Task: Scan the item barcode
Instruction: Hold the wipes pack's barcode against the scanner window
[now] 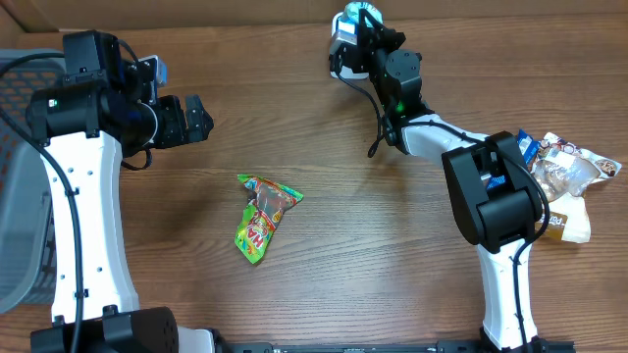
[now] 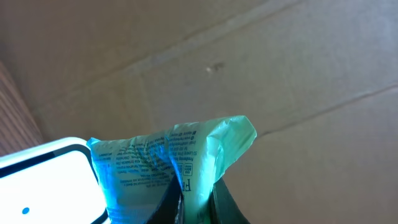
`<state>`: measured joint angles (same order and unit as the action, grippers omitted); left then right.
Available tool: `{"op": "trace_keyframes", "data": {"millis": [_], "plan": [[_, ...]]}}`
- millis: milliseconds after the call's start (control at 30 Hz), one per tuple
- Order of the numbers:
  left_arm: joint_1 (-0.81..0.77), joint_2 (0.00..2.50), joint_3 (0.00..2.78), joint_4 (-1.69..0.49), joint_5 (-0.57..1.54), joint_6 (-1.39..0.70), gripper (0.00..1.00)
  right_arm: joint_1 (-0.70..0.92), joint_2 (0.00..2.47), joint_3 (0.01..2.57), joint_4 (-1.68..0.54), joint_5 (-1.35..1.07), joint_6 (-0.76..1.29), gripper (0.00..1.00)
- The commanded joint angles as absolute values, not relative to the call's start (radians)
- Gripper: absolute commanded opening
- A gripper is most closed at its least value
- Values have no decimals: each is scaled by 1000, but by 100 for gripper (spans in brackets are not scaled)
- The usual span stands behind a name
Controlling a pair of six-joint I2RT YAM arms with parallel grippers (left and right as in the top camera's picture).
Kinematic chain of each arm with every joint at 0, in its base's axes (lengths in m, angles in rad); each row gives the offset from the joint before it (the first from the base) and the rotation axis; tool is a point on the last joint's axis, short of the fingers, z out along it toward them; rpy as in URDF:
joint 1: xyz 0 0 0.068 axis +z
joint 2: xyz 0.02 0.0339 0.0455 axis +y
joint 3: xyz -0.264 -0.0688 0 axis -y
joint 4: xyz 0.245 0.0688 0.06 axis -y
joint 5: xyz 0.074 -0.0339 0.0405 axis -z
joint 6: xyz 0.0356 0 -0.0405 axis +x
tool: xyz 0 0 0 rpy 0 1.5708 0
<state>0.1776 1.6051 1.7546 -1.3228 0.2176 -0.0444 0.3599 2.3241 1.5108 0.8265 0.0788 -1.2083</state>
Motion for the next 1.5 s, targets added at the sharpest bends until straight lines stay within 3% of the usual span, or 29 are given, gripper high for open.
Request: {"op": "trace_keyframes", "data": {"millis": [0, 600, 1167, 1467], "plan": [[175, 1601, 1749, -1323, 229, -22, 100, 345, 2318, 1546, 804, 51, -1209, 4], [175, 1601, 1749, -1323, 229, -22, 100, 337, 2318, 1546, 788, 27, -1362, 4], [175, 1601, 1749, -1323, 229, -22, 100, 336, 2318, 1546, 935, 27, -1363, 4], [175, 1601, 1749, -1323, 229, -22, 100, 314, 2325, 1546, 870, 2, -1363, 4]]}}
